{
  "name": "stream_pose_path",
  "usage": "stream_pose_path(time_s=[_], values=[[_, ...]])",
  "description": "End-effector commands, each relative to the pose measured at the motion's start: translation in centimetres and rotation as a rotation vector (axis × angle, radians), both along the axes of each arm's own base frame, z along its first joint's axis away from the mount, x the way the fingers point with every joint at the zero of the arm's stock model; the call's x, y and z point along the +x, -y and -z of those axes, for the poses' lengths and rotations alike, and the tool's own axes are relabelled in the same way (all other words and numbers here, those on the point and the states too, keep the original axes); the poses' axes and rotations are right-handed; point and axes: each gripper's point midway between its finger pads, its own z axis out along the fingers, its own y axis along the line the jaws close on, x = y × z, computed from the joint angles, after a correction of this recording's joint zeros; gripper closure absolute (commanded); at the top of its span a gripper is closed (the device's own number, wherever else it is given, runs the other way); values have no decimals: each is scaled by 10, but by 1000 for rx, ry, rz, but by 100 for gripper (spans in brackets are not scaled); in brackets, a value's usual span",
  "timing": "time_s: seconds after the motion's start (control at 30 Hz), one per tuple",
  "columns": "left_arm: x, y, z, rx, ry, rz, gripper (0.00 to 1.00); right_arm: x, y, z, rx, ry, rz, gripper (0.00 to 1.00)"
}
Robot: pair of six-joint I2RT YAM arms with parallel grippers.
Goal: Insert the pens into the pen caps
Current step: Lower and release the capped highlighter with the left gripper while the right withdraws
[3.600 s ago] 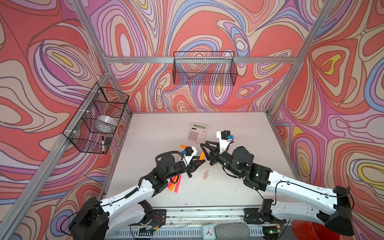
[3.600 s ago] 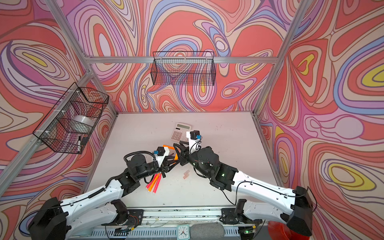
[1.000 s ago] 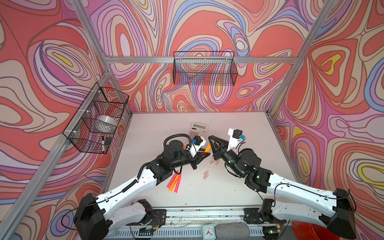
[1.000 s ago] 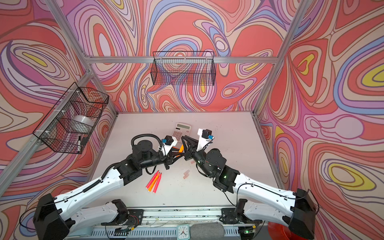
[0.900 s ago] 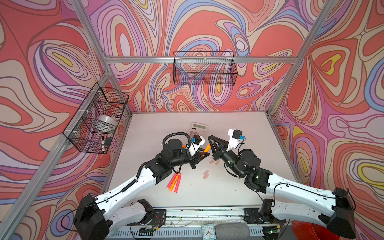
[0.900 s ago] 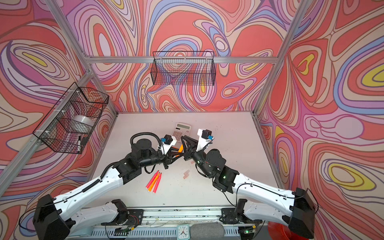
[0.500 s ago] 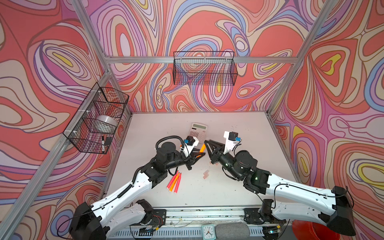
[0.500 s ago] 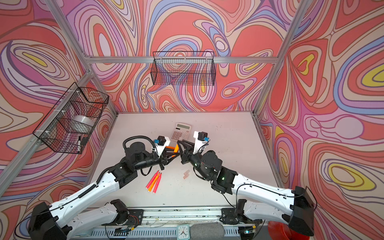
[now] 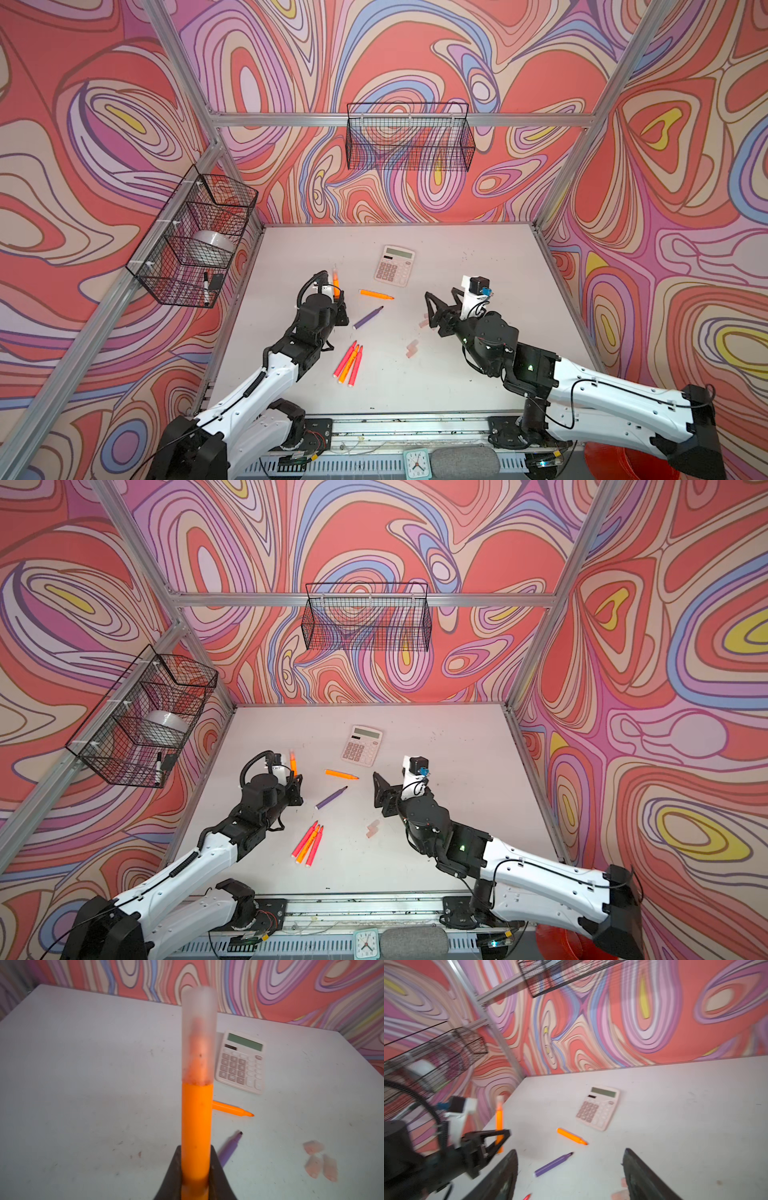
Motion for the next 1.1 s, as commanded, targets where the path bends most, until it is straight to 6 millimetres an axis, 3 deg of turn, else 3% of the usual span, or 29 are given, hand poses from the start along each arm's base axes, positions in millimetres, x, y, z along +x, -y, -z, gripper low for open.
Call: stream_pose_path(time_s=[0.0, 0.17, 0.33, 0.6, 0.9, 1.07], values=[[-5, -37, 19, -29, -83, -159, 100, 17, 81, 51, -123, -47, 306, 16], [4, -37, 30, -32, -161, -178, 100, 21, 124, 84, -84, -51, 409, 14], [12, -47, 61, -27, -333, -246, 100, 26, 143, 108, -160, -89, 536, 14], [20, -54, 104, -34, -603, -297, 100, 40, 131, 121, -230, -151, 537, 15], [36, -19, 126, -105, -721, -127, 100, 49, 122, 130, -268, -195, 529, 16], [35, -19, 139, -99, -767, -131, 100, 49, 122, 130, -267, -199, 525, 15]])
